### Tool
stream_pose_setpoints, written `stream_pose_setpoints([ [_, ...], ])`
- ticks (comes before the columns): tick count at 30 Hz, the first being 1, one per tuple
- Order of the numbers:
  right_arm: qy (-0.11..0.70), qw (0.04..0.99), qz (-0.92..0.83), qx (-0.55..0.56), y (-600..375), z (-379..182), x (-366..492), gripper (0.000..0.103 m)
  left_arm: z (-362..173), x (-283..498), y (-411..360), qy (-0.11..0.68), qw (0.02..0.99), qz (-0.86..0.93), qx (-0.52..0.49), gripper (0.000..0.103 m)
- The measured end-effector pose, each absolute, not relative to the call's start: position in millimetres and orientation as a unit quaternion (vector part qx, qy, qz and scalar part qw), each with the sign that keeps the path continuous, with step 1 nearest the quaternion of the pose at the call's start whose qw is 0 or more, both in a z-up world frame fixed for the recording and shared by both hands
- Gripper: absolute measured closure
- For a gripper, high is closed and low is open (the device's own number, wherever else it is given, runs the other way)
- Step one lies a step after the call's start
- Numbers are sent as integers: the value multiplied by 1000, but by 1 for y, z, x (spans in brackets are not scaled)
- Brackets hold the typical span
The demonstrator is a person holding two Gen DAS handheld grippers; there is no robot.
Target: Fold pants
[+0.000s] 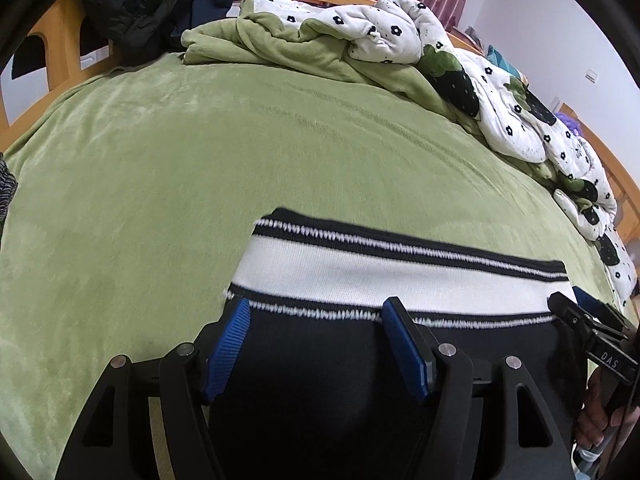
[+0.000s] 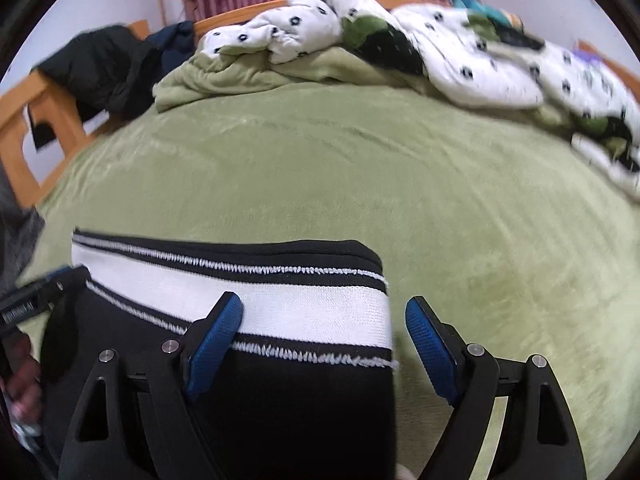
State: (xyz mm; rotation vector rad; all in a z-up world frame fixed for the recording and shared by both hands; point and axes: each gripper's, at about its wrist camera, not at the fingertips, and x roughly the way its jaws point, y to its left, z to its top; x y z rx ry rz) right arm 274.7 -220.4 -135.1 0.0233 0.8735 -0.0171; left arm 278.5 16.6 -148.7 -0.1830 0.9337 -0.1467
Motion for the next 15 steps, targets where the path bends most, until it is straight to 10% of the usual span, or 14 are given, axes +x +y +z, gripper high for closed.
stream_pose_setpoints([
  [15, 439, 897, -18, 42, -231, -132, 180, 28, -161, 221, 49, 493, 855, -124, -100, 37],
])
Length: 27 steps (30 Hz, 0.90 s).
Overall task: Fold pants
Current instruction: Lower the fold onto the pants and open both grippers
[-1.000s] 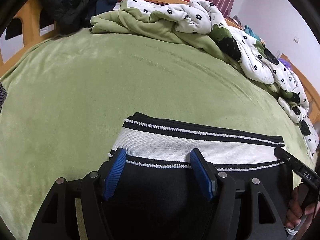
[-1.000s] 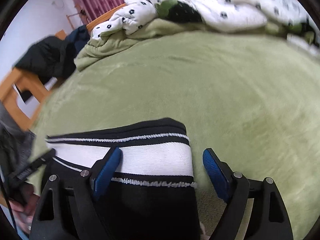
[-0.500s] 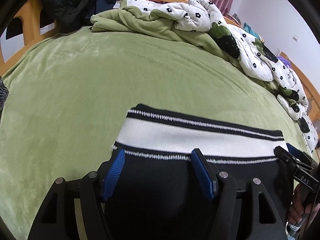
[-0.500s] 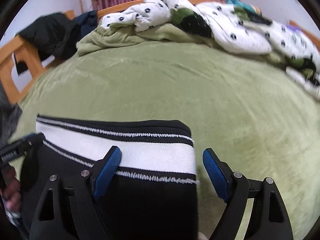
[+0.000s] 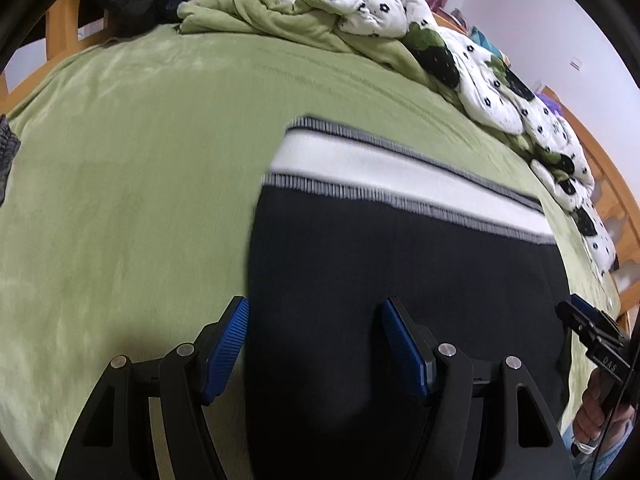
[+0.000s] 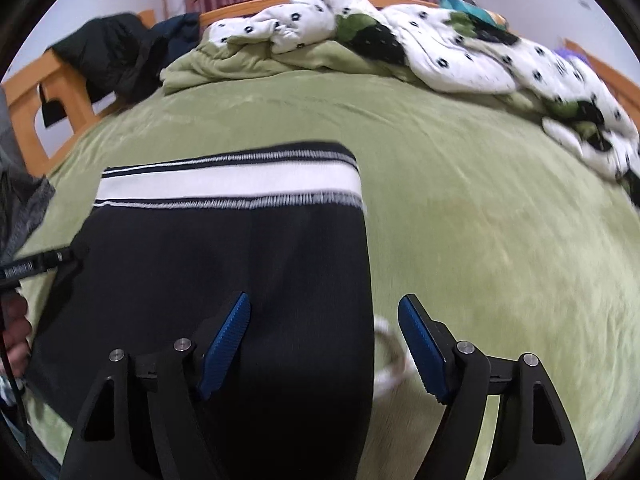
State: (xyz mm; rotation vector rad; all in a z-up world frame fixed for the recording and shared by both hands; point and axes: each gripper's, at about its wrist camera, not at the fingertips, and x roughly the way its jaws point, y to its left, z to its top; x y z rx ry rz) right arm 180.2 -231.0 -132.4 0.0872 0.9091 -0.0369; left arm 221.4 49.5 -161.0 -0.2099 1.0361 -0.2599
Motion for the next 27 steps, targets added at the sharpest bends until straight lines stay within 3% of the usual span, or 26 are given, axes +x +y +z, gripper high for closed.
stream_pose_setpoints([
  [5, 428, 900, -12, 81, -233, -140, 145, 33, -162, 201, 62, 495, 849, -143, -118, 37],
  [27, 452, 886, -38, 99, -218, -161, 82, 33, -159, 141, 80, 480, 854, -160, -121, 36],
])
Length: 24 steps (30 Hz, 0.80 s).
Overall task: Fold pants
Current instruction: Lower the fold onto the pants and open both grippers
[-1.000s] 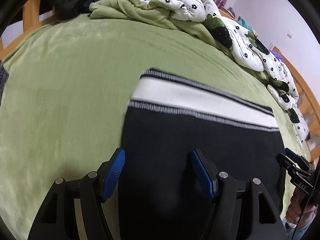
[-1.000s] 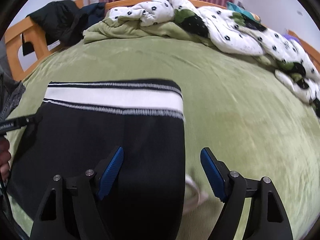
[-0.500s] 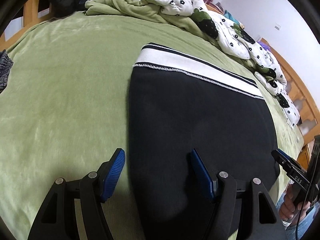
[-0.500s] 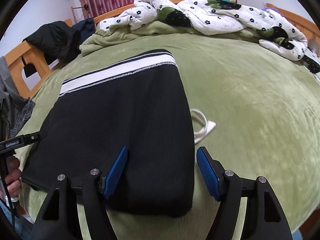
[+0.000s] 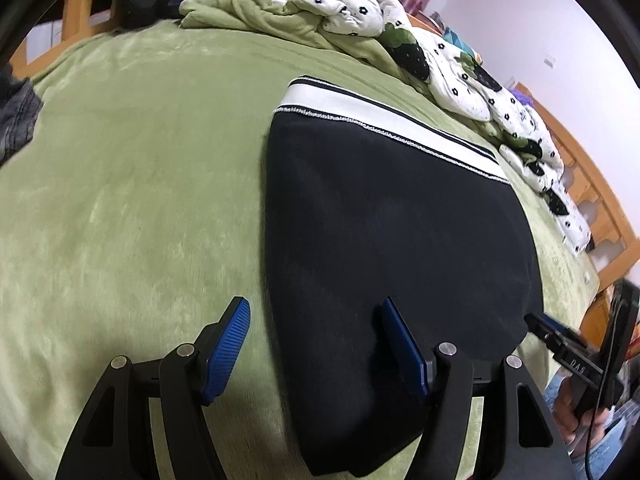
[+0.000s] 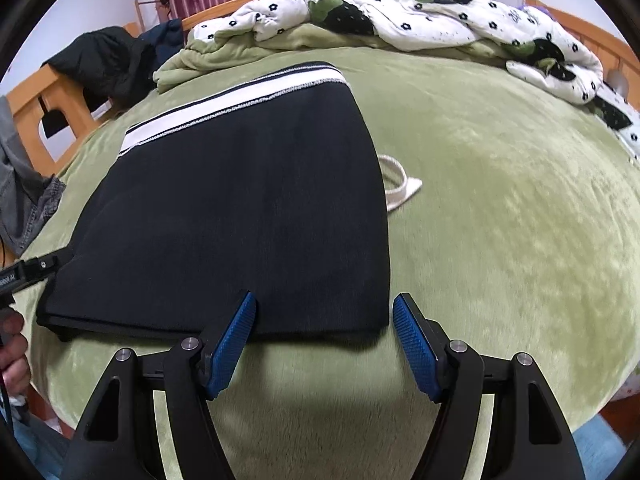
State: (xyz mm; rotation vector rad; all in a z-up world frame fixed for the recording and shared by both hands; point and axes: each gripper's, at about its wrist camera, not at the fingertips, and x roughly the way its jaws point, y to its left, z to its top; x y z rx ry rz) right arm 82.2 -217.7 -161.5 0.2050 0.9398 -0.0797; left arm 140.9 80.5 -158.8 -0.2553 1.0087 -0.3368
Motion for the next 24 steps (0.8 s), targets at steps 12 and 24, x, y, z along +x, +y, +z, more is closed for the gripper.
stream_pose_setpoints([
  [12, 466, 884, -28, 31, -201, -171, 64, 36, -165, 113, 79, 479, 854, -168, -117, 36],
  [24, 446, 893, -28, 60, -207, -162, 55, 36, -166, 94, 91, 463, 861, -155, -142, 35],
])
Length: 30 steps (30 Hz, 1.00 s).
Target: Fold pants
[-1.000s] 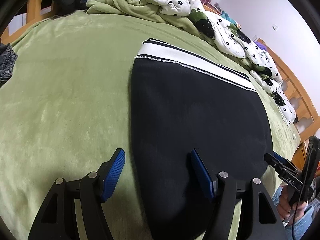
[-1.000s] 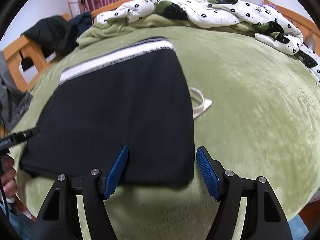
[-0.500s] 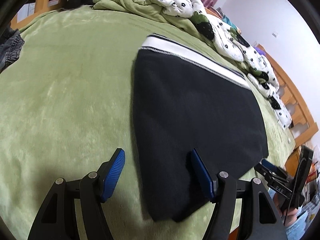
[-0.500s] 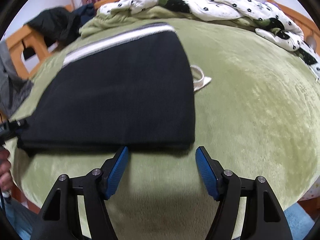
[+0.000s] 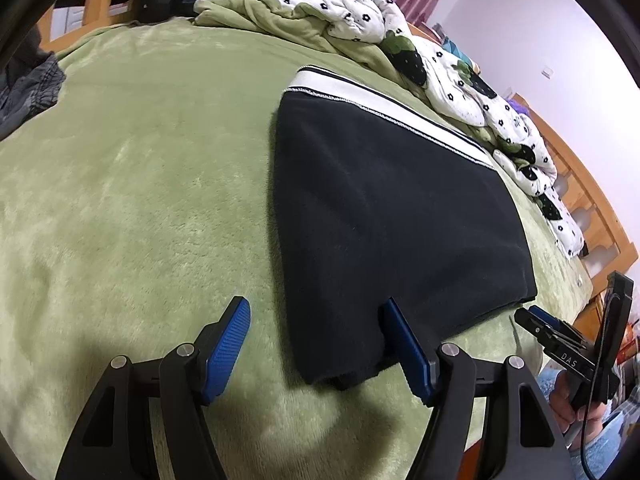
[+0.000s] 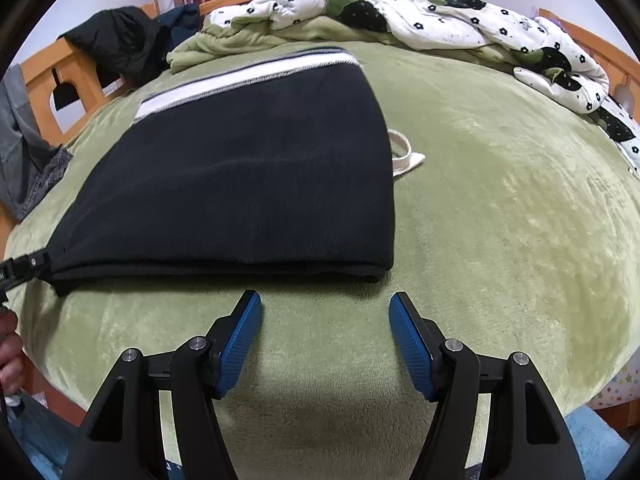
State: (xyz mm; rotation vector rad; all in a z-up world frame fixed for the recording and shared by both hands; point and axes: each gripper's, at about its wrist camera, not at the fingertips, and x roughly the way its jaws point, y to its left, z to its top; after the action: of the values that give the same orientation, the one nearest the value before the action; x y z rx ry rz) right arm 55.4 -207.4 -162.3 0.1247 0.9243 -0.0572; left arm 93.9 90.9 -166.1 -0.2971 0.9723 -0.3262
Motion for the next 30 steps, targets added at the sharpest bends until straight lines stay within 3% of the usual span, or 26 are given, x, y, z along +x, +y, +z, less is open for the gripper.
stream_pose_setpoints([
  [9, 411, 910, 9, 56, -212, -124, 53, 41, -153, 71, 105, 458, 858, -177, -149, 41],
  [15, 376, 925, 7, 60, -230, -112, 50, 41, -152, 50, 89, 452, 872, -171, -71, 41],
  [21, 405, 905, 0, 132, -261, -140, 49, 41, -156, 51, 47, 430, 892, -122, 73, 42],
  [24, 401, 907, -5, 130, -268, -143, 43, 41, -154, 57, 39, 418, 897, -110, 90, 56],
  [26, 399, 908, -12, 127, -271, -143, 40, 41, -152, 63, 37, 409, 901, -98, 103, 92],
  [30, 385, 914, -8, 127, -271, -135, 36, 41, -134, 65, 62, 382, 920, -83, 17, 92],
])
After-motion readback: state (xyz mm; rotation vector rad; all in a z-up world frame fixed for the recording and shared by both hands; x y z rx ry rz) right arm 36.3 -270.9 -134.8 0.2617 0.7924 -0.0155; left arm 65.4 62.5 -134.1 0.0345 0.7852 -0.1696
